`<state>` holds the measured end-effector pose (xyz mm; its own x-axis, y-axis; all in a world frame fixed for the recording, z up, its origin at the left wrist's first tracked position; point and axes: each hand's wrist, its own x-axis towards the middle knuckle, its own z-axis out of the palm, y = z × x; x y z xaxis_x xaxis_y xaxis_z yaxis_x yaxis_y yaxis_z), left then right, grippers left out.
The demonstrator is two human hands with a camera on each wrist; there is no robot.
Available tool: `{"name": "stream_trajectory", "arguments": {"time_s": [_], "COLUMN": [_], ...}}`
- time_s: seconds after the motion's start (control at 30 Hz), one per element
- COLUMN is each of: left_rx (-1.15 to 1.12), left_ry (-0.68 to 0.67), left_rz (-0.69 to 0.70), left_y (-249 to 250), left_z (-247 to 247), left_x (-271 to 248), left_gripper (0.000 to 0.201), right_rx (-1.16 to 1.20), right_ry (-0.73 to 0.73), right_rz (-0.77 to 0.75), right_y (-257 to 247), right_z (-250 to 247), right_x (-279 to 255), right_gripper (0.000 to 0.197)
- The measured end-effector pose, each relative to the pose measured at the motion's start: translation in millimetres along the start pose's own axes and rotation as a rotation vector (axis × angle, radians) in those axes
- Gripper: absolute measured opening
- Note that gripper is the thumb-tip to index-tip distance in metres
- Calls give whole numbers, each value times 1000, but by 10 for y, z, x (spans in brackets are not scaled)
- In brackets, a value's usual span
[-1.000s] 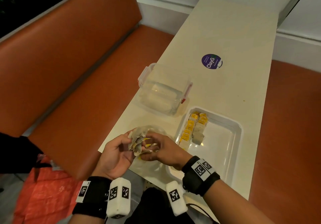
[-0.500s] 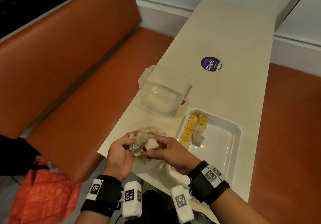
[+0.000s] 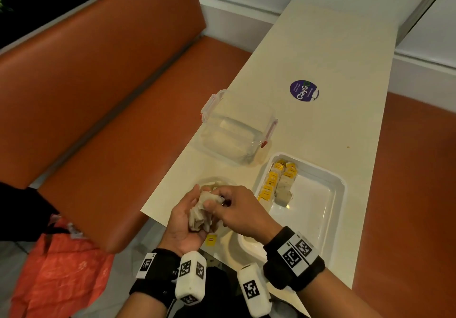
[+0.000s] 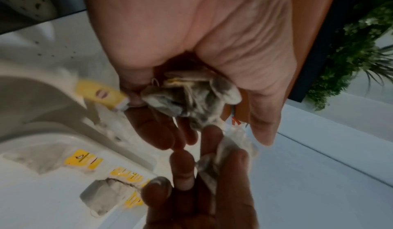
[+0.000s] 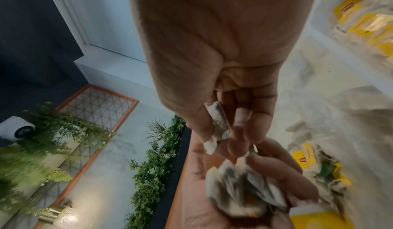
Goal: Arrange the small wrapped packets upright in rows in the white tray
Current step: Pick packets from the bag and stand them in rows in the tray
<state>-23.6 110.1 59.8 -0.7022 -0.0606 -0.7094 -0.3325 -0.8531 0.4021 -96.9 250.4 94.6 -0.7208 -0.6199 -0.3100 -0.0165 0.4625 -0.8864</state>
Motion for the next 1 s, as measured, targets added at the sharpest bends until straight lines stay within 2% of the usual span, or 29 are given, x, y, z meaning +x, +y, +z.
{"name": "stream_trajectory", "arguments": {"time_s": [0.1,0.23,0.37,0.6,1.0], "left_rx": [-66,-140,-159,-63,15], "left_ry": [1,-3,12,43,-52], "left_rz": [-3,12,8,-56,-28], "left_y": [-4,18,67,149,111], "left_z": [-67,-150,-170,-217,-239], "left_x": [28,82,105,66,16], "left_gripper": [33,46,26,9,14], "right_rx": [-13,-12,-7,77,341], "right_ry": [-26,-3,41,1,-22], "right_rz": [-24,-61,-62,-48,-49], "right_y": [-90,-204,-254,-359,-438], "right_z": [-33,-95,-197,-446,-589], "right_x": [8,35,93,70,-26], "right_gripper": [7,21,30,15,17]}}
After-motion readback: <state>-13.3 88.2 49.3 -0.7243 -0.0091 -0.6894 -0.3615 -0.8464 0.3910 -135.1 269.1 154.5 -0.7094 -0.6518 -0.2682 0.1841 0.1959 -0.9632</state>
